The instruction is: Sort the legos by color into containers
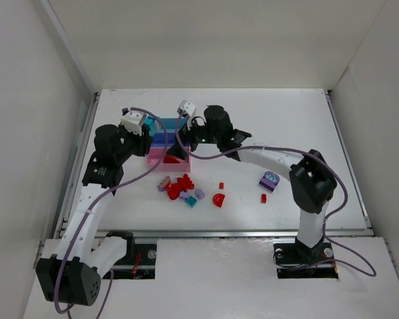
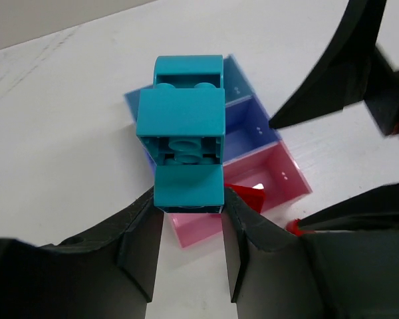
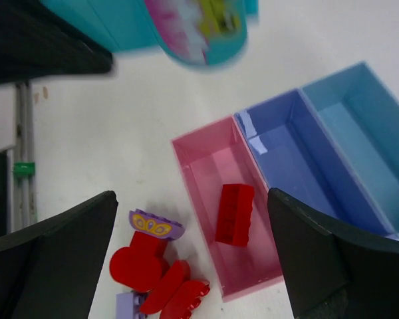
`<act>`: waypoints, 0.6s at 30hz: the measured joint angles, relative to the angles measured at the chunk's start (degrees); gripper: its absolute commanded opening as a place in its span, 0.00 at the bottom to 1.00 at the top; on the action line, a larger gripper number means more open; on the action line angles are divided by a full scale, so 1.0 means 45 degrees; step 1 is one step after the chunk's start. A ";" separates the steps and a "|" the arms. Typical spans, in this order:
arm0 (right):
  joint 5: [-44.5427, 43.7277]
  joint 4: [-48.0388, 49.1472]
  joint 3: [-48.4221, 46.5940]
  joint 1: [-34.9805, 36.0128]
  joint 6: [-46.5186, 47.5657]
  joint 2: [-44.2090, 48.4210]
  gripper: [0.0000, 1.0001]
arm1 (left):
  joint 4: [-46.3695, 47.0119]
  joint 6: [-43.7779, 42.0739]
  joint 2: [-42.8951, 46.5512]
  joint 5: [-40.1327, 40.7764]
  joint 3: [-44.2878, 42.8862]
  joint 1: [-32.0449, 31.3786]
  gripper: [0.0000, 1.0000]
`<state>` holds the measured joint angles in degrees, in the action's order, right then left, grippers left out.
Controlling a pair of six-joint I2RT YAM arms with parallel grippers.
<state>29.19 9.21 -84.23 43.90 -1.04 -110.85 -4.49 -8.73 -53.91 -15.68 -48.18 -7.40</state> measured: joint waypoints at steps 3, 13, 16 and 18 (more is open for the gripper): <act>0.0466 0.0005 0.0670 -0.0374 0.0262 0.1491 1.00 | -0.0073 -0.0792 -0.0457 -0.1530 -0.0209 0.0000 0.00; 0.1413 -0.2613 0.0996 -0.1404 0.4439 0.4357 1.00 | -0.3750 -0.7174 -0.4274 -0.7975 -0.4988 -0.0296 0.00; 0.1520 -0.3798 0.0894 -0.1409 0.5479 0.4240 1.00 | -0.5731 -0.9962 -0.5372 -0.8714 -0.6470 -0.0573 0.00; 0.1559 -0.4546 0.0359 -0.1423 0.5945 0.3886 1.00 | -0.7096 -1.1540 -0.5974 -0.9020 -0.7145 -0.0733 0.00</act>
<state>36.21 -11.25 -82.61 37.50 25.71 -93.36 -36.42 -60.66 -80.79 -56.27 -80.34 -10.70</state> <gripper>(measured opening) 0.995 0.337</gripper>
